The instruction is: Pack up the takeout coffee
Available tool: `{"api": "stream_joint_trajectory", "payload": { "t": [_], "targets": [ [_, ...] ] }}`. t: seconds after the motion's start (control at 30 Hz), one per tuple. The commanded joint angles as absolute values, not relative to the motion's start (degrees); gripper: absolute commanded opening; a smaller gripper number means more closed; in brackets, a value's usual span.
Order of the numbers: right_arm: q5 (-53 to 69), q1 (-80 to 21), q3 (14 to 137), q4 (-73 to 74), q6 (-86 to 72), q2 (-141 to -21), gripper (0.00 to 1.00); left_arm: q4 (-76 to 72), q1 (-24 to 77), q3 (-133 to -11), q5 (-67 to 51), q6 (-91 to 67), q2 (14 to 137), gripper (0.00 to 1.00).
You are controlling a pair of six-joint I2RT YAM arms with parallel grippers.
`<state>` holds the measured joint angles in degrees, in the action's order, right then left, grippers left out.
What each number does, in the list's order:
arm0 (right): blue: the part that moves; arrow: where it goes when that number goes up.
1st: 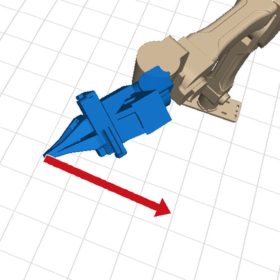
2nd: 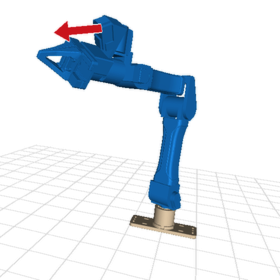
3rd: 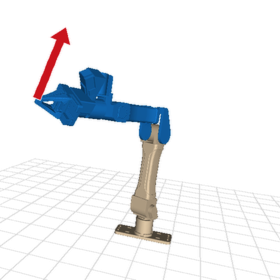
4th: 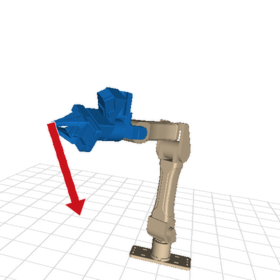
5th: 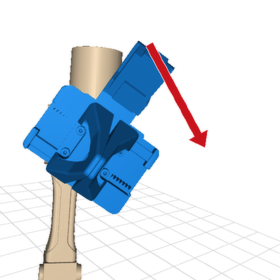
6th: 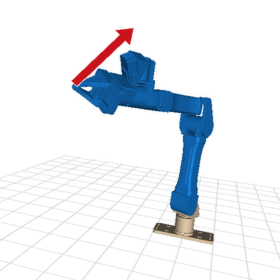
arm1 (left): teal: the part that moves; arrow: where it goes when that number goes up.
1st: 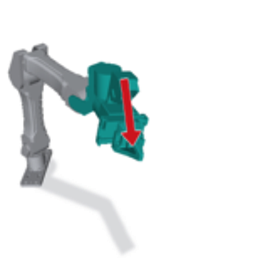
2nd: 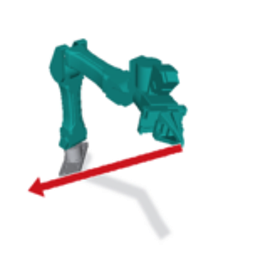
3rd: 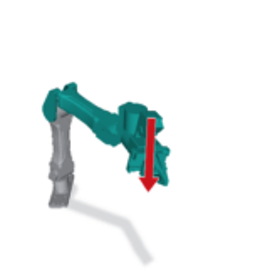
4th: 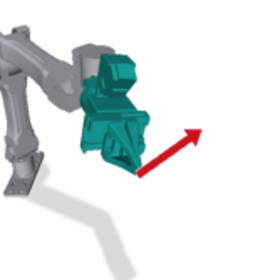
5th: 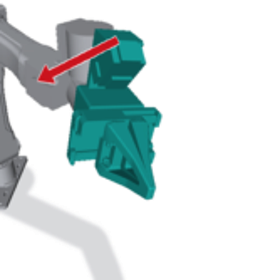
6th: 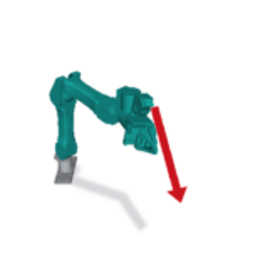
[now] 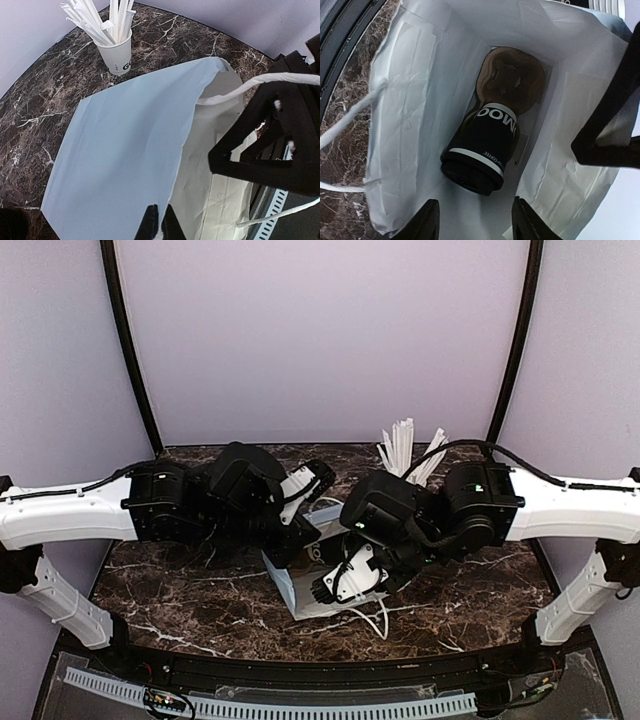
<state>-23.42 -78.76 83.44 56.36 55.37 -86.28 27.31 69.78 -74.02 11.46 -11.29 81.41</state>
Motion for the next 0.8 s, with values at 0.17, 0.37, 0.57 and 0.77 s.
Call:
{"api": "stream_joint_trajectory", "payload": {
  "t": [0.17,0.37,0.57,0.77],
  "targets": [
    [-22.15,-72.62,86.96,56.27,58.31,-91.24,0.51,26.24,69.98,-74.91,5.95,-10.77,79.27,0.0],
    [-22.78,-71.87,87.63,60.59,64.81,-92.56,0.51,32.3,69.64,-81.14,1.54,-8.02,83.22,0.0],
    [-25.37,-71.27,88.35,61.41,67.42,-94.56,0.53,33.87,69.44,-83.22,-1.39,-6.53,85.8,0.0],
    [-28.13,-70.52,86.49,60.06,70.58,-95.98,0.56,34.25,69.09,-83.8,-3.3,-5.8,86.09,0.0]
  ]
}}
